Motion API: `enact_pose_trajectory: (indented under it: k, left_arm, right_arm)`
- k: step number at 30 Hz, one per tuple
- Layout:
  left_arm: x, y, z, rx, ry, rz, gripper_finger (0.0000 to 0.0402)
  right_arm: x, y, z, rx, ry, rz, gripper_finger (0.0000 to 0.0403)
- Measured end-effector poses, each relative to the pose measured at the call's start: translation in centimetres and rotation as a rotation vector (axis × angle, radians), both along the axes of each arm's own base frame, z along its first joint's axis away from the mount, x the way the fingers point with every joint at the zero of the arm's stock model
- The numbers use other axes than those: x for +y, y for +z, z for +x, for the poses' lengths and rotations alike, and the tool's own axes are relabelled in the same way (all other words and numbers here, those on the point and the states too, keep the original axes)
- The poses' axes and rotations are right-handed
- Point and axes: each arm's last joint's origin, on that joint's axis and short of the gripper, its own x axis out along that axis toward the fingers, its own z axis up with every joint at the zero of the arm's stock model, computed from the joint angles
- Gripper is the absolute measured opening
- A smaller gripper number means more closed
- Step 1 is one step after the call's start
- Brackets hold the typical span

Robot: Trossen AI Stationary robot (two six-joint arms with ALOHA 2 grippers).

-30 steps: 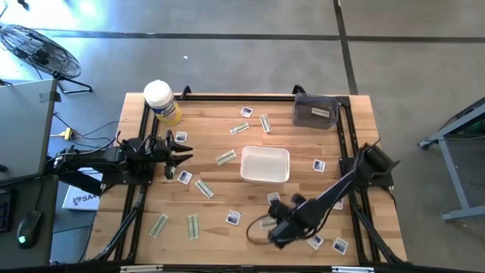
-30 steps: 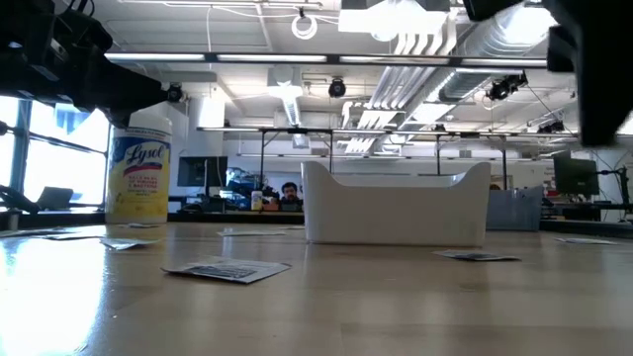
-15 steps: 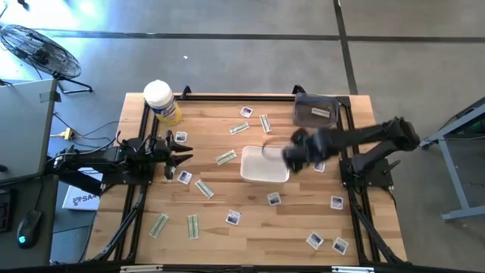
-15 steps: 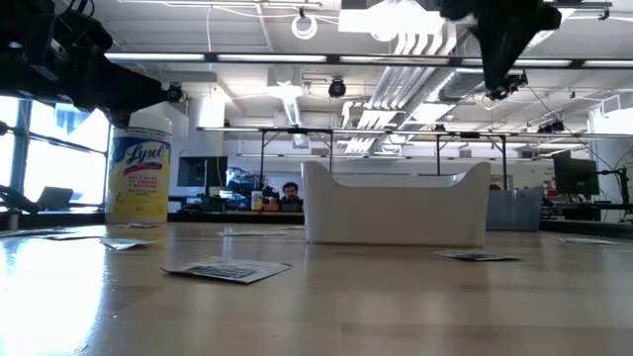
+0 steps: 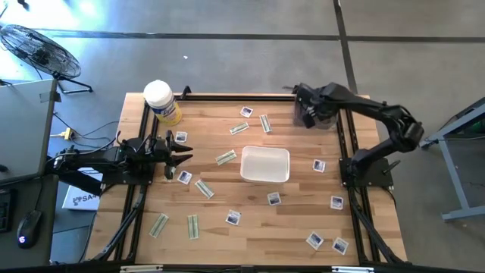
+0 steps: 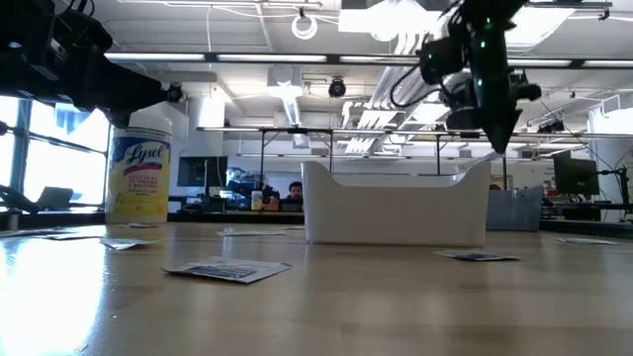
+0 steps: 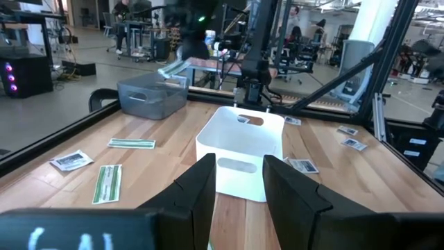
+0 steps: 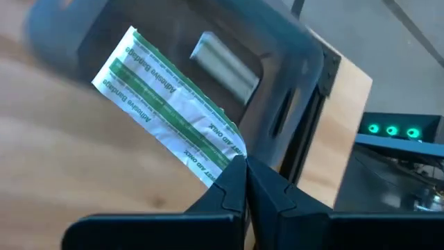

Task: Pick & Place First Aid Supplies
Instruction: Put the green bandage into the black bin

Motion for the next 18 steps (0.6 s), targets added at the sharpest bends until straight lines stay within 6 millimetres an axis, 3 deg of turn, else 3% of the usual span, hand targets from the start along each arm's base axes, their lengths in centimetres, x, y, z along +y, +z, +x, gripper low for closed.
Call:
enact_pose_trajectory:
  k: [5,13,18]
  left_arm:
    - [0.0,0.0,0.0,0.0,0.0,0.0,0.0119]
    - [0.0,0.0,0.0,0.0,0.0,0.0,0.0119]
    - [0.0,0.0,0.0,0.0,0.0,0.0,0.0119]
  right_arm:
    - [-3.3,-1.6,-1.3,-0.036,-0.005,-0.024,0.0]
    - [-6.2,-5.2,-0.5,0.097,0.05,0.126,0.0]
    - [-7.7,-7.5,-1.2,0.179,0.0,0.179,0.0]
